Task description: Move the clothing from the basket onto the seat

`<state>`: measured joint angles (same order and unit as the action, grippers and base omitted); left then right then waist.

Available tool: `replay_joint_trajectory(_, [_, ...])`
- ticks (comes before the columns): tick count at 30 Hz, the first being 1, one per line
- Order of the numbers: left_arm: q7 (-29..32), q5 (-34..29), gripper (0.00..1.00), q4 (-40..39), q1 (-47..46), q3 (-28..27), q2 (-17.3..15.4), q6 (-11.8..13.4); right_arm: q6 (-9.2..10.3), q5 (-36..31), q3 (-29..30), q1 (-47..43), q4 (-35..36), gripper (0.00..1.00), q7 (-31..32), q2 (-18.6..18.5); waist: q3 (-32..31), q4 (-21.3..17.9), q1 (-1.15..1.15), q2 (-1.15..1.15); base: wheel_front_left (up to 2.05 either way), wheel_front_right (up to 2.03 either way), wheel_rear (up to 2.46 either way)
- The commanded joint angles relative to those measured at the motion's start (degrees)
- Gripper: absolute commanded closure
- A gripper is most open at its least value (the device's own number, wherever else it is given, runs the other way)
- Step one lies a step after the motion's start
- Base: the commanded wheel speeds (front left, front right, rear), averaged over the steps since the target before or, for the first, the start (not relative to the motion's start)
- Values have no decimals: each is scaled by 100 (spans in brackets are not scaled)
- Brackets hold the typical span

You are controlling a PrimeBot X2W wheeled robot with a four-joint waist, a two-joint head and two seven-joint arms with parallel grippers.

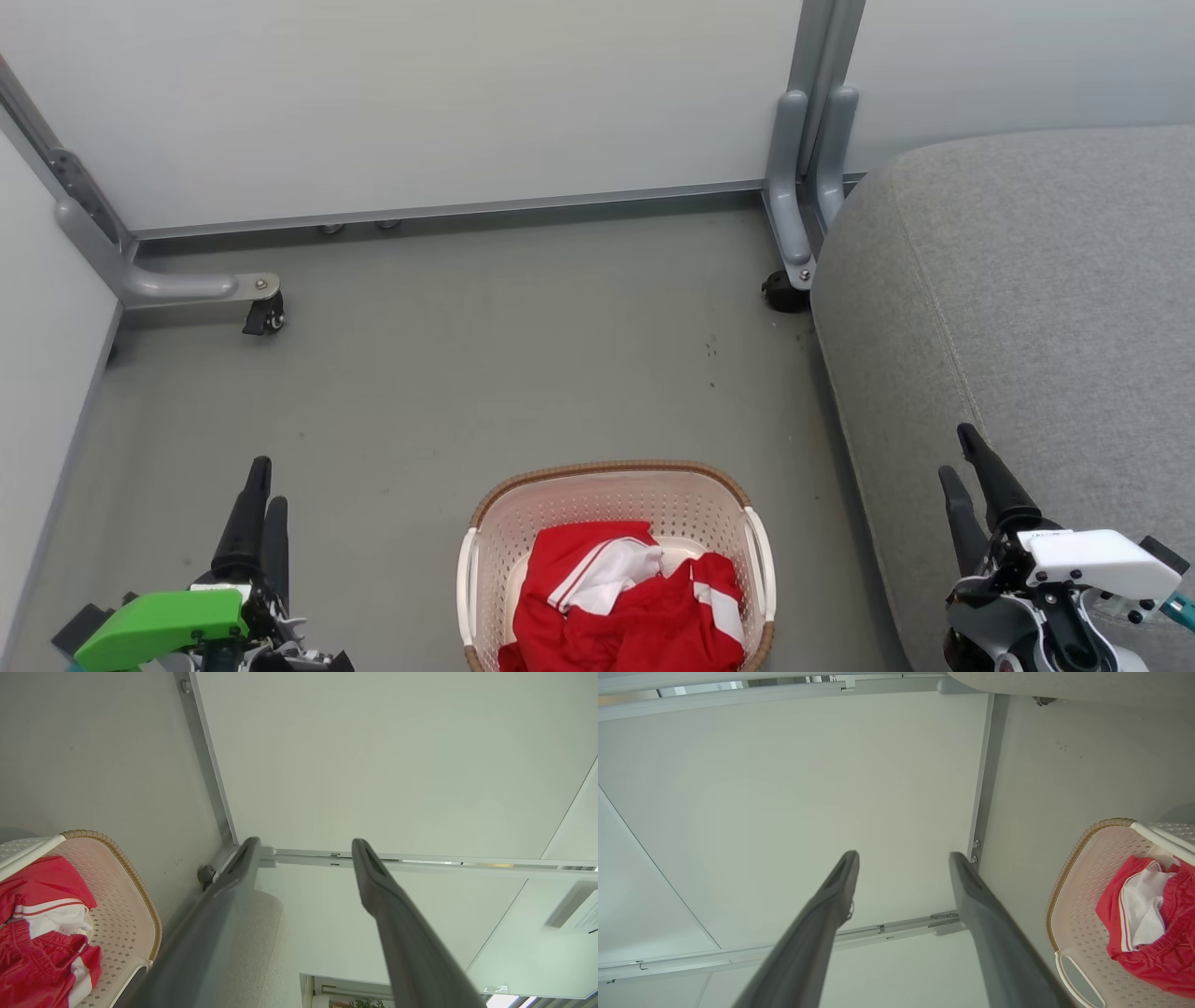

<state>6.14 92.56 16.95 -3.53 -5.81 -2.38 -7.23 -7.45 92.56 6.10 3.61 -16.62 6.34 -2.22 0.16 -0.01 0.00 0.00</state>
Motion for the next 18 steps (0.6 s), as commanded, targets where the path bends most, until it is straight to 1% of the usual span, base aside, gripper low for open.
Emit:
replay_joint_trajectory(1, [-78,-133,0,-110,-90,59,-17,-2,-1,-101,-98,88,124,0,-90,-31,-5,-1,0,0,0,0,0])
replay_joint_trajectory(4, [-154,-396,0,-150,-82,72,-18,-3,-1,-352,-186,84,141,0,-170,-63,-9,-2,0,0,0,0,0])
replay_joint_trajectory(11, [-349,-1297,0,-346,-41,190,-19,12,-2,-1524,-453,81,275,0,-366,-102,-18,-4,0,0,0,0,0])
replay_joint_trajectory(18, [-527,-2283,0,-474,13,392,-23,181,-2,-2426,-528,-2,311,0,-544,-58,-34,3,0,0,0,0,0])
